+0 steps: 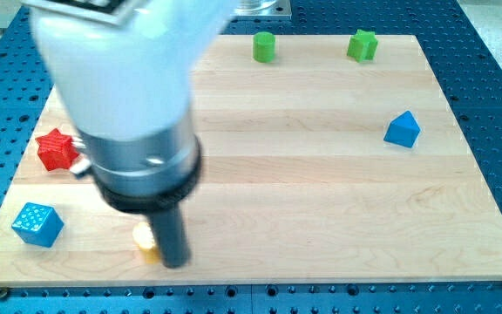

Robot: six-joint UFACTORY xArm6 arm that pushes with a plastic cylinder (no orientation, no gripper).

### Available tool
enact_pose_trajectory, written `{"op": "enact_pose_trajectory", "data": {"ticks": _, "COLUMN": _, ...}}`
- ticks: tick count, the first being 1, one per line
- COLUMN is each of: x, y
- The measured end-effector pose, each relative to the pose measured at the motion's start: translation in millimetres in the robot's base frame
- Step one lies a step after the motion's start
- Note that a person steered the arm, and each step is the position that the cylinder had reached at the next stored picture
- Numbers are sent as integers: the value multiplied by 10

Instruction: Move the yellow blocks towards the red circle

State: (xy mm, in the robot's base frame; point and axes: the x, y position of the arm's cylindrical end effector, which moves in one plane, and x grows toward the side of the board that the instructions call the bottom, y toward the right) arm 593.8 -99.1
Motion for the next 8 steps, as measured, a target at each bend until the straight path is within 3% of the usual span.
{"op": "enact_pose_trajectory", "data": {"ticks": 1, "x": -224, "y": -342}}
{"op": "enact_pose_trajectory", "data": {"ticks": 2, "x": 248, "y": -663}}
{"op": "enact_pose_trajectory", "data": {"ticks": 3, "x": -33, "y": -878}}
{"op": "enact_pose_trajectory", "data": {"ticks": 4, "x": -310, "y": -633}}
{"op": "enact_pose_trajectory", "data": {"ticks": 8, "x": -558, "y": 44}}
